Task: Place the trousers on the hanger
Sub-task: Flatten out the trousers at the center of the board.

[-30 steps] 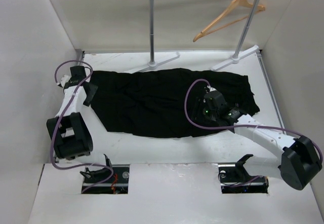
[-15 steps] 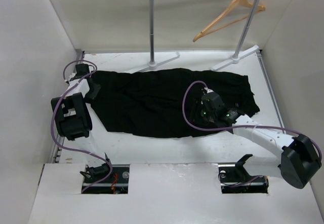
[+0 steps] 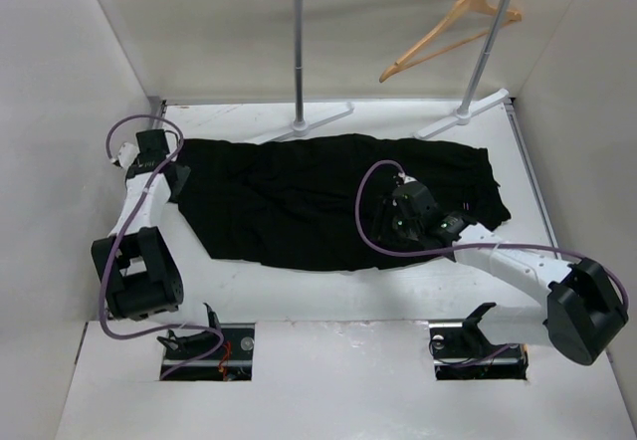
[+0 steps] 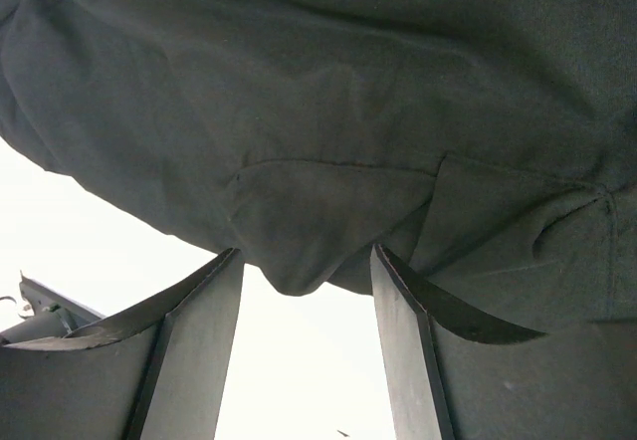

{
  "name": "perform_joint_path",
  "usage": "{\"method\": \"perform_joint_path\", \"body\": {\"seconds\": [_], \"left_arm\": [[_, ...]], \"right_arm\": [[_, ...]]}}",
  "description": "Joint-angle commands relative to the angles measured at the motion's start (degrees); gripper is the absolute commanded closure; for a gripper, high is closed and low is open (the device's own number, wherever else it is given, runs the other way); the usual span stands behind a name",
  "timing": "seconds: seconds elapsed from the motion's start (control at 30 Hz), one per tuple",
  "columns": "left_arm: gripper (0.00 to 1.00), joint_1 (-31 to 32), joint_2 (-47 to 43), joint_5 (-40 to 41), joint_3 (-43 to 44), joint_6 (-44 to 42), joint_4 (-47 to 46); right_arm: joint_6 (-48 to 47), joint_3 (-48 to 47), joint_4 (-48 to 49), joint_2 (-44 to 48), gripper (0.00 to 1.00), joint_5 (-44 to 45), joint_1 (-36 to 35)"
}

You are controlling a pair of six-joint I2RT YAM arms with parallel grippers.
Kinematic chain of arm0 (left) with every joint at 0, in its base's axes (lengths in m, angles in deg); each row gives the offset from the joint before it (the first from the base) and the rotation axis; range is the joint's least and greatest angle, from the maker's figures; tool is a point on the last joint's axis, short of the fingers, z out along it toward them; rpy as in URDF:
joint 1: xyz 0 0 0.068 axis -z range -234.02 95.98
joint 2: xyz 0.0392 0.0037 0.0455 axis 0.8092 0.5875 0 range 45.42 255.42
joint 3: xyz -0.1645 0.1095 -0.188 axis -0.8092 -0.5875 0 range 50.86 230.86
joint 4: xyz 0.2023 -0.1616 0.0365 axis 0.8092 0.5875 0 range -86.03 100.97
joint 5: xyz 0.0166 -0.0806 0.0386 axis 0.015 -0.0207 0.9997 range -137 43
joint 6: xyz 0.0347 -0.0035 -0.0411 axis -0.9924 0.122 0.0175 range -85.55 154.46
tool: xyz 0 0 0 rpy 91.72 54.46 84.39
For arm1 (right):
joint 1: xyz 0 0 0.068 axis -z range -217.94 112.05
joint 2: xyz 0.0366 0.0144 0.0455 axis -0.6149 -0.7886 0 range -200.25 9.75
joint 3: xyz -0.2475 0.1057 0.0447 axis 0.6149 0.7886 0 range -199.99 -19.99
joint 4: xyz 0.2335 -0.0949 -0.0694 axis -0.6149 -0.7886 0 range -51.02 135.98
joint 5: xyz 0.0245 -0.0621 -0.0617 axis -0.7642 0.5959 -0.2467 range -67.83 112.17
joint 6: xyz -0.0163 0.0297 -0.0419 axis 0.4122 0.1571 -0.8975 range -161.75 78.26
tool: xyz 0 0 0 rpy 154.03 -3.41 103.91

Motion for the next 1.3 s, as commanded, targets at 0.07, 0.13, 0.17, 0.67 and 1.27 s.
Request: {"method": "perform_joint_path", "body": {"seconds": [0.07, 0.13, 0.17, 0.67, 1.27], "left_arm": [[0.51, 1.18, 5.81, -5.07, 4.83, -0.33, -0.56], [0.48, 2.33, 8.63, -4.81, 7.73, -0.33, 0.49], [0.48, 2.59, 10.03, -4.29, 9.40, -0.24, 1.19], [0.58, 3.65, 22.43, 2.74, 21.36, -2.09, 13.32], [0.91, 5.58, 20.52, 8.28, 21.47, -2.00, 16.84]], "right_arm": [[-1.58, -2.19, 2.63, -0.74, 0.40, -1.16, -1.31], [-1.58, -2.01, 2.37, -0.04, 0.40, -1.08, -1.40], [-1.49, -1.75, 2.19, 0.40, 0.40, -0.90, -1.48], [0.27, 1.50, 1.93, 3.04, 0.40, 0.07, -1.31], [0.18, 1.94, 2.72, 1.73, 0.39, 0.07, -1.31]]}}
